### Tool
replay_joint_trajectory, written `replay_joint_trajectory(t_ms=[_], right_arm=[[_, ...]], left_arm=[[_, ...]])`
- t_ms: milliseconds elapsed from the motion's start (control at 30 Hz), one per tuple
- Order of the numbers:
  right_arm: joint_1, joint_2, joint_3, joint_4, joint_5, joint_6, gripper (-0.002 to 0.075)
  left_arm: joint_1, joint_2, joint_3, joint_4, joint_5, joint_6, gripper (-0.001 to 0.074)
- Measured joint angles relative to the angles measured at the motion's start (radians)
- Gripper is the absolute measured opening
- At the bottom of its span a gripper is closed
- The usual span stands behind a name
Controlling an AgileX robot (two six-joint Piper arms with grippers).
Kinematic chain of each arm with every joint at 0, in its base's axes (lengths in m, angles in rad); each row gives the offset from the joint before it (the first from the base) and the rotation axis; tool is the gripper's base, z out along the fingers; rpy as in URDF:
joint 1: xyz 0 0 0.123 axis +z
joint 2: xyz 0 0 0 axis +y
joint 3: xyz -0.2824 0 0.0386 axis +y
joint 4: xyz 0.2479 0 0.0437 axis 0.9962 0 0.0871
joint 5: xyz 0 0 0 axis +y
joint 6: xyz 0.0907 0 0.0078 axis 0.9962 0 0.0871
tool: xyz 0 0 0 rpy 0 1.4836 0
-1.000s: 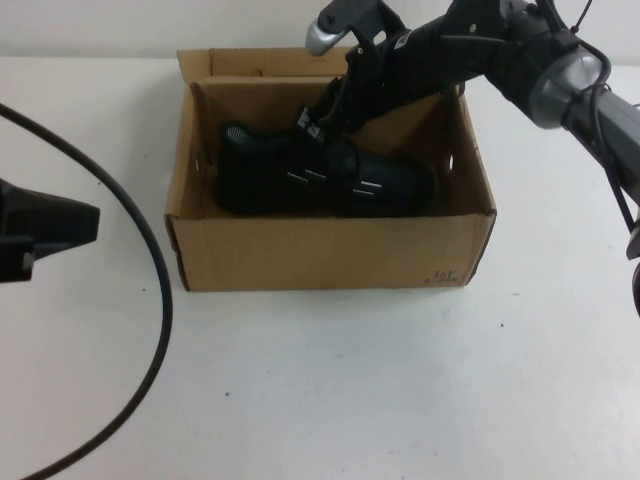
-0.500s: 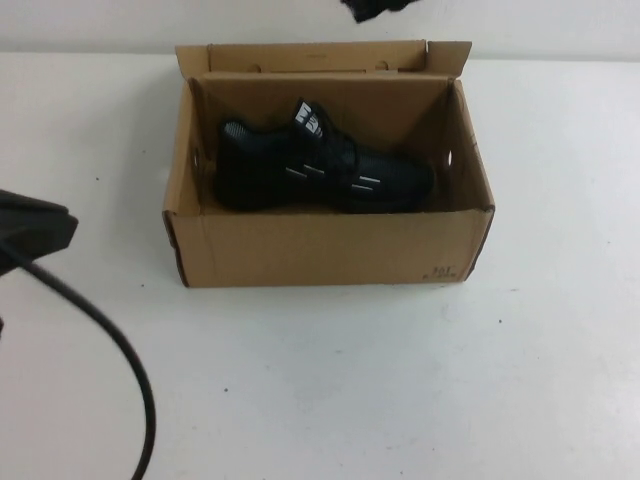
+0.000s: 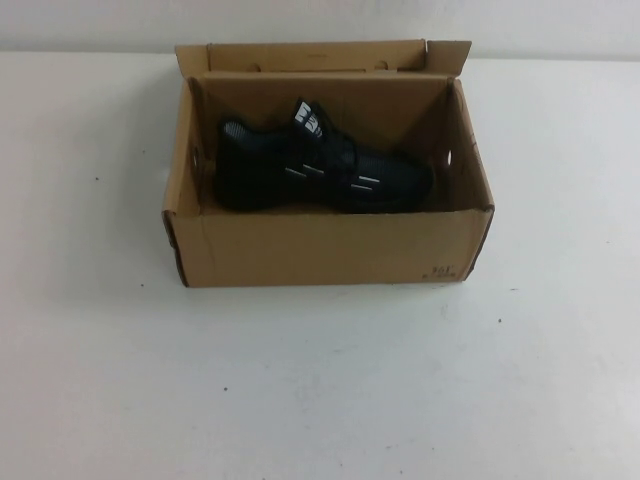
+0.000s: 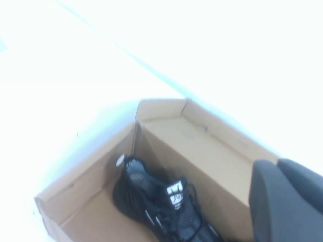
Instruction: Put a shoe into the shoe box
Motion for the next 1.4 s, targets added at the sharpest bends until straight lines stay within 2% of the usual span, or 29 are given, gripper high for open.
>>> replay_joint_trajectory(t_ms=[167, 333, 533, 733, 900, 1400], right_arm=[[0.0, -0.223, 0.292, -0.004, -0.182, 0.002, -0.0015], [0.0, -0.476, 0.725, -0.004, -0.463, -0.012, -0.0015], [0.0, -0.783, 1.293, 0.012, -0.755, -0.014, -0.0015], [0.0, -1.02, 1.689, 0.071, -0.938, -0.014, -0.0016], [0.0, -1.095, 1.808, 0.078, -0.961, -0.014, -0.0017], [0.0, -1.1, 1.815, 0.086, -0.943, -0.014, -0.0017]], left_arm=[[0.0, -0.143, 0.142, -0.008, -0.12, -0.081, -0.0001], [0.0, -0.179, 0.233, -0.008, -0.17, -0.126, -0.0001], [0.0, -0.179, 0.256, -0.008, -0.182, -0.14, -0.0001], [0.0, -0.18, 0.256, -0.01, -0.208, -0.143, -0.0001], [0.0, -0.18, 0.256, -0.01, -0.213, -0.143, -0.0001], [0.0, -0.18, 0.256, -0.011, -0.212, -0.143, -0.0001]])
